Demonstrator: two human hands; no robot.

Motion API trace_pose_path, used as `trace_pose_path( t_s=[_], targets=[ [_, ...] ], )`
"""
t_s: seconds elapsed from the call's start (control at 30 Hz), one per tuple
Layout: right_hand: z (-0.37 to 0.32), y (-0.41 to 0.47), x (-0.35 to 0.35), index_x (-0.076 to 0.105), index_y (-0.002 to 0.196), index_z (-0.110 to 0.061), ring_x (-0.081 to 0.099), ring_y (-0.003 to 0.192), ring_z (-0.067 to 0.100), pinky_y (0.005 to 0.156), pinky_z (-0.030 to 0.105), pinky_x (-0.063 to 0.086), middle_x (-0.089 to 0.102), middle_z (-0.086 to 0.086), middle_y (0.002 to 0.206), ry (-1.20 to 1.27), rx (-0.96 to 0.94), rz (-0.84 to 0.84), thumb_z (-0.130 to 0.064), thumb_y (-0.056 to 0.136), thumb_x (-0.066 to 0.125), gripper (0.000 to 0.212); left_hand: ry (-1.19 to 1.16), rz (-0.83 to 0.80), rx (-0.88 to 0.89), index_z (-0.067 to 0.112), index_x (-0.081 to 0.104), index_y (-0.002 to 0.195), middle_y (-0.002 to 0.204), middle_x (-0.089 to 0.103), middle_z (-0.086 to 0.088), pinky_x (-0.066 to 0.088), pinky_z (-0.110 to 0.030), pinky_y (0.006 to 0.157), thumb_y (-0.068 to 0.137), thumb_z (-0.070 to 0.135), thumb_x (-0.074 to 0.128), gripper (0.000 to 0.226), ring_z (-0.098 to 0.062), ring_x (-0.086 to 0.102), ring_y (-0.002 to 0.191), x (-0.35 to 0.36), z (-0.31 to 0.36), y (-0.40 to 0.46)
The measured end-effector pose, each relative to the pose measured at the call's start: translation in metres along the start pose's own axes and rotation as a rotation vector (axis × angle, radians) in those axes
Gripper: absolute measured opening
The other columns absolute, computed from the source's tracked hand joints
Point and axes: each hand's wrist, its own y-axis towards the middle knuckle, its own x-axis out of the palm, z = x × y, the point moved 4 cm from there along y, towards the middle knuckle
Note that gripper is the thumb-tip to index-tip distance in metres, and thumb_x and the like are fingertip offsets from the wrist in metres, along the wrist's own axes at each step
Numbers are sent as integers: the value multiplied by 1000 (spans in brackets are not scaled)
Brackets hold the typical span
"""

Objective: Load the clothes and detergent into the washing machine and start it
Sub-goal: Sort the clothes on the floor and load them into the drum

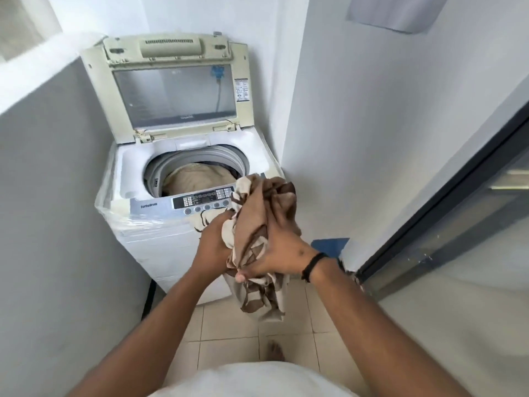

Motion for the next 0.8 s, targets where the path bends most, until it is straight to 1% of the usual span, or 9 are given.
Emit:
trace_pose_path(
  t_s=[0.03, 0.1, 0.17, 0.23, 0.33, 0.5, 0.6, 0.7, 0.8],
  targets=[
    [7, 9, 3, -24, 153, -27, -23, 150, 18, 124, 39, 2, -29, -1, 161, -23, -2, 32, -69, 35, 90, 169, 34, 15, 8, 32, 60, 86, 84, 68, 17, 45, -18, 68, 73, 26, 76, 21, 5, 59, 77, 0, 2, 10],
    [20, 29, 2, -23, 153, -31, -4, 154, 22, 123, 47, 21, -20, -4, 163, 42, -22, 118, -71, 32, 88, 169, 90, 63, 20, 31, 59, 85, 81, 66, 12, 43, -21, 66, 77, 29, 73, 16, 3, 58, 75, -2, 5, 29],
    [30, 46, -6, -16, 153, -39, 30, 147, 23, 110, 48, 43, 3, -4, 164, 163, -31, 203, -65, 37, 90, 159, 186, 114, 49, 27, 61, 89, 84, 66, 9, 45, -25, 67, 77, 36, 70, 18, 1, 60, 79, -8, 14, 46],
    [37, 59, -16, 1, 153, -35, 49, 130, 19, 101, 41, 50, 26, -1, 157, 244, -64, 241, -50, 48, 93, 141, 260, 171, 64, 30, 59, 89, 85, 65, 10, 45, -25, 68, 68, 37, 68, 24, 2, 58, 80, -16, 27, 61],
    [42, 86, -31, 35, 147, -14, 55, 125, 24, 101, 33, 49, 48, 8, 143, 295, -137, 314, -27, 60, 93, 106, 375, 236, 105, 17, 61, 89, 86, 64, 1, 48, -40, 69, 63, 25, 74, 31, -15, 57, 81, -28, 46, 79],
    [1, 130, -62, 39, 144, -2, 53, 119, 22, 99, 16, 43, 49, 13, 136, 407, -318, 480, -11, 67, 84, 90, 562, 378, 261, 16, 55, 88, 86, 56, 1, 42, -42, 67, 66, 27, 78, 33, -25, 51, 79, -60, 82, 111],
    [-22, 162, -79, 40, 140, 5, 54, 113, 14, 94, 9, 42, 50, 14, 133, 510, -390, 604, -25, 67, 79, 88, 674, 445, 391, 13, 59, 100, 102, 59, -3, 41, -37, 77, 67, 33, 76, 42, -31, 54, 94, -84, 111, 136],
    [-36, 196, -83, 40, 141, 8, 48, 112, 3, 92, 0, 37, 34, 20, 144, 468, -399, 592, -26, 64, 87, 96, 655, 482, 399, 16, 59, 127, 139, 45, -7, 35, -22, 100, 61, 42, 70, 72, -26, 44, 129, -105, 119, 154],
    [-34, 236, -68, 36, 146, -5, 51, 121, 13, 101, 18, 47, 31, 10, 148, 384, -302, 402, -57, 55, 88, 117, 745, 502, 236, 32, 40, 148, 157, 22, -9, 33, -40, 114, 54, 21, 81, 103, -32, 27, 144, -132, 77, 179]
  ],
)
